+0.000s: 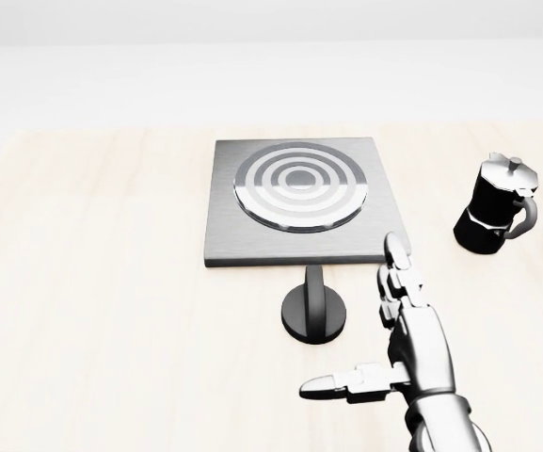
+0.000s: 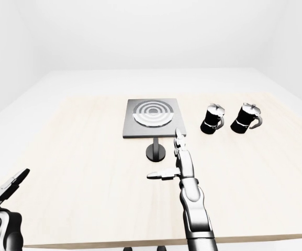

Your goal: Turn off the stove.

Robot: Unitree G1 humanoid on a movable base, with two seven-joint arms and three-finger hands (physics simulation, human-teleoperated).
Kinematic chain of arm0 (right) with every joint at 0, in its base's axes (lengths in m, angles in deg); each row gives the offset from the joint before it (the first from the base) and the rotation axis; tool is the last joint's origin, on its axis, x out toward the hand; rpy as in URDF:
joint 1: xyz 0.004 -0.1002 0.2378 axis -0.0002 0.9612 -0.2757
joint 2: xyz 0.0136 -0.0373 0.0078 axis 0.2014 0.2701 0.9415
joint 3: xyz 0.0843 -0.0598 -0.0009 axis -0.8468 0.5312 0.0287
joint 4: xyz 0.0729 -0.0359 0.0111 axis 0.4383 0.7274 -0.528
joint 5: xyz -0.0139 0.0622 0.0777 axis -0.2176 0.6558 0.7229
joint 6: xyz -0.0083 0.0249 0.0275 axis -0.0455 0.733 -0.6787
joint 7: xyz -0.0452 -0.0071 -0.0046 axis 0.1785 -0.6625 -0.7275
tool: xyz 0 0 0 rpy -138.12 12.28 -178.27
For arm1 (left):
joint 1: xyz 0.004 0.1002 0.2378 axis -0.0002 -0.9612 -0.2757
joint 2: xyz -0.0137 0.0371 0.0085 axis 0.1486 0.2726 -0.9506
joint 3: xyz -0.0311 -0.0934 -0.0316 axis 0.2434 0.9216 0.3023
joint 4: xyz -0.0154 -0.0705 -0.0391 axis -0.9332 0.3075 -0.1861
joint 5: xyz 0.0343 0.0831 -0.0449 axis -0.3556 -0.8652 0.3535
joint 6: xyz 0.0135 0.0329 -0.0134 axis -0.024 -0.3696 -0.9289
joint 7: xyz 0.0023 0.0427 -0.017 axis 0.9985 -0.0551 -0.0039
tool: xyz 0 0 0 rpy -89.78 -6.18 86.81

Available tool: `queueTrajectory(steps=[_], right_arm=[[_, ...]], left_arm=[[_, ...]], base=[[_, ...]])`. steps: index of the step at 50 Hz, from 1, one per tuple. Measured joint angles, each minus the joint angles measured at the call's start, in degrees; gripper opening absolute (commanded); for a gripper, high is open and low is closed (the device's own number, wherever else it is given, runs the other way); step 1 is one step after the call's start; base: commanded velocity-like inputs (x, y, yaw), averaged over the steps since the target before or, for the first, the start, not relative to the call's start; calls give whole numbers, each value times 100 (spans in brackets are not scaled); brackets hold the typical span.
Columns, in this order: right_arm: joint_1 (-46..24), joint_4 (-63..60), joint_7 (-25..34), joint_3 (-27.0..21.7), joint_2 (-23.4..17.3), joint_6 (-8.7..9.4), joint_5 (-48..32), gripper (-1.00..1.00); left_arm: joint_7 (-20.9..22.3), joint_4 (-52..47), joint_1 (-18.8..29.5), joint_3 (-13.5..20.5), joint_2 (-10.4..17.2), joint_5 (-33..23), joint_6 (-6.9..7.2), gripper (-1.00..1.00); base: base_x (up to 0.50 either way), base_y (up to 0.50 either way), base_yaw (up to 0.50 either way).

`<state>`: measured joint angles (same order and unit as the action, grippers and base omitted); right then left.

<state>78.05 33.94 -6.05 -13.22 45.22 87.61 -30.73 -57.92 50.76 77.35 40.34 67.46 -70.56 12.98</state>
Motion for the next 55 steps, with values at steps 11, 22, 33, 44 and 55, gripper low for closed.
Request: queueTrajectory(steps=[11, 22, 33, 44, 55], right_arm=[[-226, 195, 143, 145, 75, 256, 60, 100], [-561, 803, 316, 298, 164, 235, 75, 100], [-708, 967, 409, 354, 197, 317, 78, 100], [-840, 1245, 467, 366, 220, 236, 96, 100], [-1053, 1884, 506, 296, 242, -168, 265, 100]], left_arm=[[0, 93, 55, -19, 55, -28, 23, 100], [0, 135, 67, -25, 67, -53, 0, 100], [0, 223, 111, -61, 100, -117, 0, 100], [0, 270, 104, -94, 105, -192, 0, 100], [0, 258, 87, -82, 89, -193, 0, 100]], base=[[0, 0, 0], [0, 0, 0], [0, 0, 0], [0, 0, 0], [0, 0, 0]])
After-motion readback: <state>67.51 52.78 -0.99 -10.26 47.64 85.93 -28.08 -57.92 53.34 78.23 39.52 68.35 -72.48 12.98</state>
